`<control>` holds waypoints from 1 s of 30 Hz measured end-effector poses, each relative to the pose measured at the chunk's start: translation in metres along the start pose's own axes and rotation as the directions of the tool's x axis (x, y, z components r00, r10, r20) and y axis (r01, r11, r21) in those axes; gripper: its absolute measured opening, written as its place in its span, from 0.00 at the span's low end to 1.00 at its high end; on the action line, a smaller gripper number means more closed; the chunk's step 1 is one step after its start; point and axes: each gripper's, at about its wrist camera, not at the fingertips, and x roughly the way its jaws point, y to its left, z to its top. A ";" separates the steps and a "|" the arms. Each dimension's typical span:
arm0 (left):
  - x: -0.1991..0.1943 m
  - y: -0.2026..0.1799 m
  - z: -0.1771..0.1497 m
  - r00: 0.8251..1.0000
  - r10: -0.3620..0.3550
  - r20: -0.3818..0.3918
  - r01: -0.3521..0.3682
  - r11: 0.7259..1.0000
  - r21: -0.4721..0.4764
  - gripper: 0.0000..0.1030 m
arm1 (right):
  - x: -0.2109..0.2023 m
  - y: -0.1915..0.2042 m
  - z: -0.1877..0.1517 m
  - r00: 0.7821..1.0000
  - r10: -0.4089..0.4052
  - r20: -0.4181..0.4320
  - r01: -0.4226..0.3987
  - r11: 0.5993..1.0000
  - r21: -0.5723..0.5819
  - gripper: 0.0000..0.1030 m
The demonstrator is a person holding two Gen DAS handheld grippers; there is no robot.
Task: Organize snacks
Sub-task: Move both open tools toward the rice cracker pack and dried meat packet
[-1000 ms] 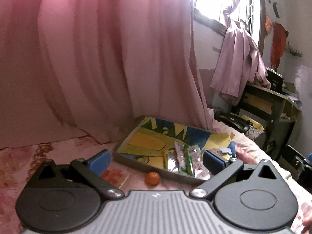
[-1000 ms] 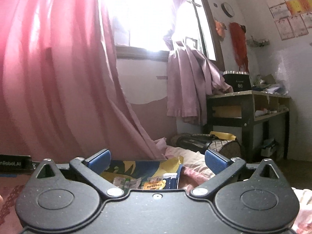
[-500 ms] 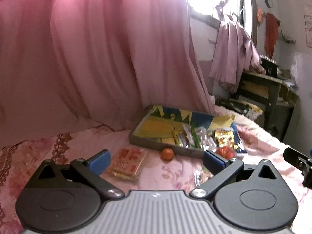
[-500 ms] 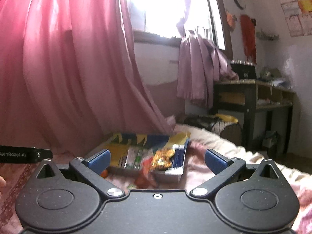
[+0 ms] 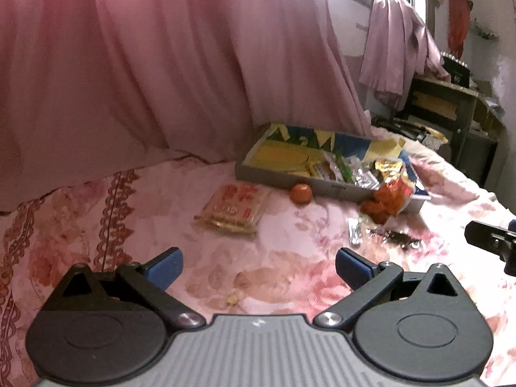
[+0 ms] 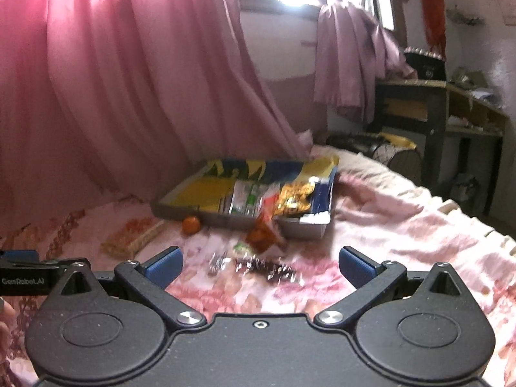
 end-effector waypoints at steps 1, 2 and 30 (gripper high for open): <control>0.001 0.001 -0.001 1.000 0.004 -0.007 -0.004 1.000 0.002 1.00 | 0.003 0.001 -0.001 1.000 0.001 -0.018 -0.001 1.000 -0.003 0.99; 0.003 0.001 -0.002 1.000 0.008 -0.013 -0.008 1.000 0.001 1.00 | 0.006 0.002 -0.003 0.999 0.003 -0.035 -0.003 1.000 -0.007 0.99; 0.036 0.005 -0.004 0.993 0.025 -0.118 -0.023 0.999 0.024 1.00 | 0.049 0.004 -0.012 0.962 0.046 -0.270 -0.048 0.999 0.002 0.99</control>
